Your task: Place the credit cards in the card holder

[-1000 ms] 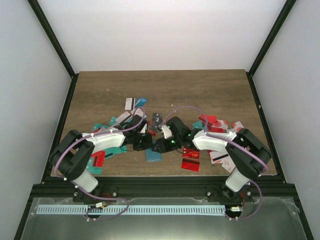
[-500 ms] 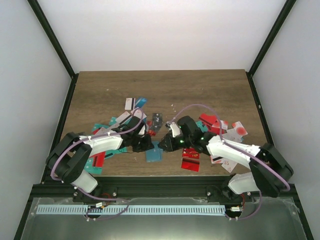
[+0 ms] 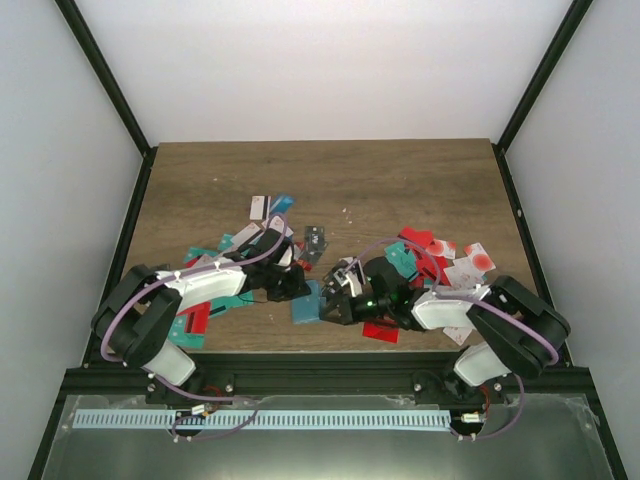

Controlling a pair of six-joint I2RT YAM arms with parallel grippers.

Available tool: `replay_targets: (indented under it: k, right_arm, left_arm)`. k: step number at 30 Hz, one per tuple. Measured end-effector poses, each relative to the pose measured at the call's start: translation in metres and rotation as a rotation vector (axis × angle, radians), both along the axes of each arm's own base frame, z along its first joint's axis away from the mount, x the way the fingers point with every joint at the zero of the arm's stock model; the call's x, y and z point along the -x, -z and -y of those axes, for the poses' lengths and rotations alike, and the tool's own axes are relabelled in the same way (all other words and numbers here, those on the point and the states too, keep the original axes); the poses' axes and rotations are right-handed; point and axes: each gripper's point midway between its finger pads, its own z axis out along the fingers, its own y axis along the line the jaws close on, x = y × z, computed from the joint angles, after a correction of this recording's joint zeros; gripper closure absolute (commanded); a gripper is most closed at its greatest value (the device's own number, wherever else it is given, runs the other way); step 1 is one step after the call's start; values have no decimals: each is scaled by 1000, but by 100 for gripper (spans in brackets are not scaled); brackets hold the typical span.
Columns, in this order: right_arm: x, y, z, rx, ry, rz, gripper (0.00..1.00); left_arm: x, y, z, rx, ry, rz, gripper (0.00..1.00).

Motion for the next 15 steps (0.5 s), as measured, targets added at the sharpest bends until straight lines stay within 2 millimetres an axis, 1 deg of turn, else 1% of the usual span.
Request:
replay_targets:
  k: [4,8,10,15]
  right_arm:
    - [-3,-8,-9,-77,-1,-8,99]
    - [-6,-12,-15,-131,4,-23,99]
    - [-6,-11,-15,-143,8,-37,99]
    - [-7,-2,-17,-147,21,-72,99]
  left_arm:
    - [2,2,-1,-6,1,-10,94]
    - [4,11,-1,-16,4,-35,94]
    - [4,15,0,-15,8,-45,94]
    - [3,15,5,2,12,-46,94]
